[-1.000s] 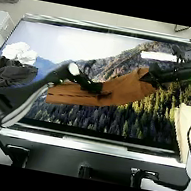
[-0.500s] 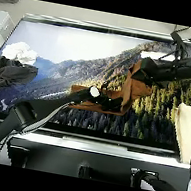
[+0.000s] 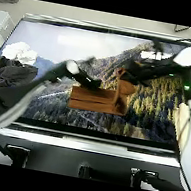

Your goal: Fold the clothes and pants, and hang the long-sleeved shirts on hangers.

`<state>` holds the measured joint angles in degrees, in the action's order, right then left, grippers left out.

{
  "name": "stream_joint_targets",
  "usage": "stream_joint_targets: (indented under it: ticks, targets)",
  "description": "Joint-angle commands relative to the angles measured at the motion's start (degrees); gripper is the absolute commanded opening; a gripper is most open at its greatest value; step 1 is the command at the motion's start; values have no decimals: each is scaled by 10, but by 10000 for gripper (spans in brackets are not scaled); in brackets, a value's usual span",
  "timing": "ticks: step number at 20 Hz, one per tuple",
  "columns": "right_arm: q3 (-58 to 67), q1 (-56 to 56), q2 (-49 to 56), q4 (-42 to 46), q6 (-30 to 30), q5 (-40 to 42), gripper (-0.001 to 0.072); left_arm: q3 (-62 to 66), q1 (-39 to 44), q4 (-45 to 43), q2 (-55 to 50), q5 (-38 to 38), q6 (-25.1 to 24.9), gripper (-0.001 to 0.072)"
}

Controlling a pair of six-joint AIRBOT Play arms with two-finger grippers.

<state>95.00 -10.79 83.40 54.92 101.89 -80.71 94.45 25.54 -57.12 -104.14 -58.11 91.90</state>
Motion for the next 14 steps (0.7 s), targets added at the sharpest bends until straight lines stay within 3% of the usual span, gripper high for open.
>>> stream_joint_targets:
  ticks: [1, 6, 7, 8, 10, 12, 14]
  targets:
    - [0, -54, 72, -64, -12, 81, 36, 1, -124, -157, 130, -96, -39, 29]
    - [0, -130, 204, -160, -14, 149, 41, 1, -241, -169, 309, -109, -41, 29]
    - [0, -145, 230, -179, -14, 165, 100, 1, -246, -169, 335, -109, -41, 29]
    - [0, -160, 254, -206, -14, 191, 212, 1, -248, -169, 355, -109, -41, 29]
    - [0, -182, 286, -274, -29, 243, 714, 1, -247, -169, 380, -110, -39, 29]
    - [2, -172, 286, -296, -58, 250, 713, 1, -249, -169, 389, -115, -39, 30]
    - [9, -120, 266, -272, -77, 201, 710, 0, -252, -170, 388, -116, -41, 30]
